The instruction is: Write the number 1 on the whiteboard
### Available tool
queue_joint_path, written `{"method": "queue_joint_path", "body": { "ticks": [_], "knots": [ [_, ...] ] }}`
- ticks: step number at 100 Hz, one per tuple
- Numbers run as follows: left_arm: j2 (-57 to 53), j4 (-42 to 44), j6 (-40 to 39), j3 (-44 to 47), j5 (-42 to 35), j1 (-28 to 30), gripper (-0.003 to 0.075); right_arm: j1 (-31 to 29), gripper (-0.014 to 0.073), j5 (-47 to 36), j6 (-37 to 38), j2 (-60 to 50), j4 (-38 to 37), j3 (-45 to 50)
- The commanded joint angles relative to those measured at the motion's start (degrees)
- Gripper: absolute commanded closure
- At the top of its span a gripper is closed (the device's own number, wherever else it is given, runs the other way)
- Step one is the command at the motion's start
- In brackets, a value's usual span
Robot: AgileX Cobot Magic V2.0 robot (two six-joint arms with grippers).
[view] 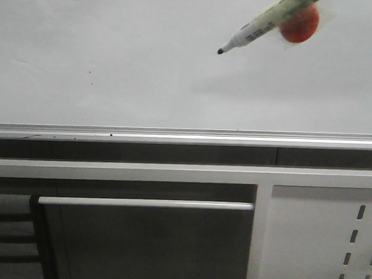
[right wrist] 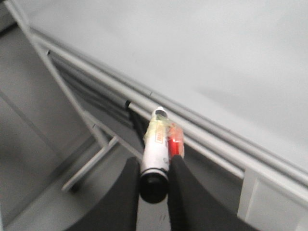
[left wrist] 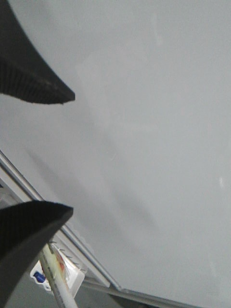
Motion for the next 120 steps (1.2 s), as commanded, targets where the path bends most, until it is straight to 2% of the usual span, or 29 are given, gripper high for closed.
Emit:
{"method": "queue_joint_path", "body": {
  "ticks": [1,15,59,90,105,120],
  "knots": [
    [-2.9,-3.26,-0.48,-0.2,-3.32,1.76,0.0461,1.9,0.0642,-9.57,-0.22,-3.57,2.03,1.23],
    [-5.5,-4.24,-0.48,2.06,-4.77,3.44,0.074,4.46,0.0642,-13.95,-0.22,-2.96,2.03,1.66],
    [-6.16,-4.24,-0.48,2.56,-7.34,3.44,0.0741,10.68,0.0642,-27.18,-2.27,5.04,1.81,1.55],
    [-6.16,-4.01,-0.48,2.69,-7.9,3.44,0.0741,11.17,0.0642,-35.23,-2.27,12.67,1.41,1.44],
    [-6.16,-3.92,-0.48,2.69,-8.46,3.44,0.0741,11.17,0.0642,-33.93,-2.27,17.07,1.41,1.33],
    [-6.16,-3.92,-0.48,2.69,-8.24,3.44,0.0741,11.17,0.0642,-23.51,-2.27,14.43,1.26,0.99]
  ]
}}
